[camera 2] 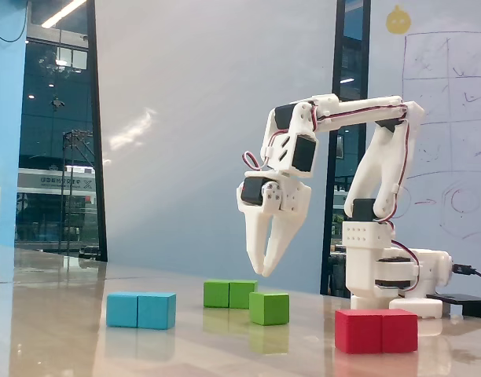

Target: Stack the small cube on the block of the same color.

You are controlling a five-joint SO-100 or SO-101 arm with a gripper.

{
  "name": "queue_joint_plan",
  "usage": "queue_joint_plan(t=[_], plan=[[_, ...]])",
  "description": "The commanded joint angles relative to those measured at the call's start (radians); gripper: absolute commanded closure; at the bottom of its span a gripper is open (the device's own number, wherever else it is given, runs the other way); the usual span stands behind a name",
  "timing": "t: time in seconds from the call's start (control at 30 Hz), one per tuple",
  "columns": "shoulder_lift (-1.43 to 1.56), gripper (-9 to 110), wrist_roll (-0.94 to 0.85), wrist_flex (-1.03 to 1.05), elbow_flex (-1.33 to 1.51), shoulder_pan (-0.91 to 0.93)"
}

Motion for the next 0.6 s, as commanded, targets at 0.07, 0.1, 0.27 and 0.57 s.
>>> queue_joint_plan(t=[0.07, 0.1, 0.27, 0.57], plan=[[0.005, 101, -0.006, -0.032, 0.026, 0.014], [0.005, 101, -0.006, -0.035, 0.038, 0.014], [0.005, 101, -0.006, -0.037, 0.055, 0.014], [0.005, 101, -0.006, -0.038, 0.066, 0.014]])
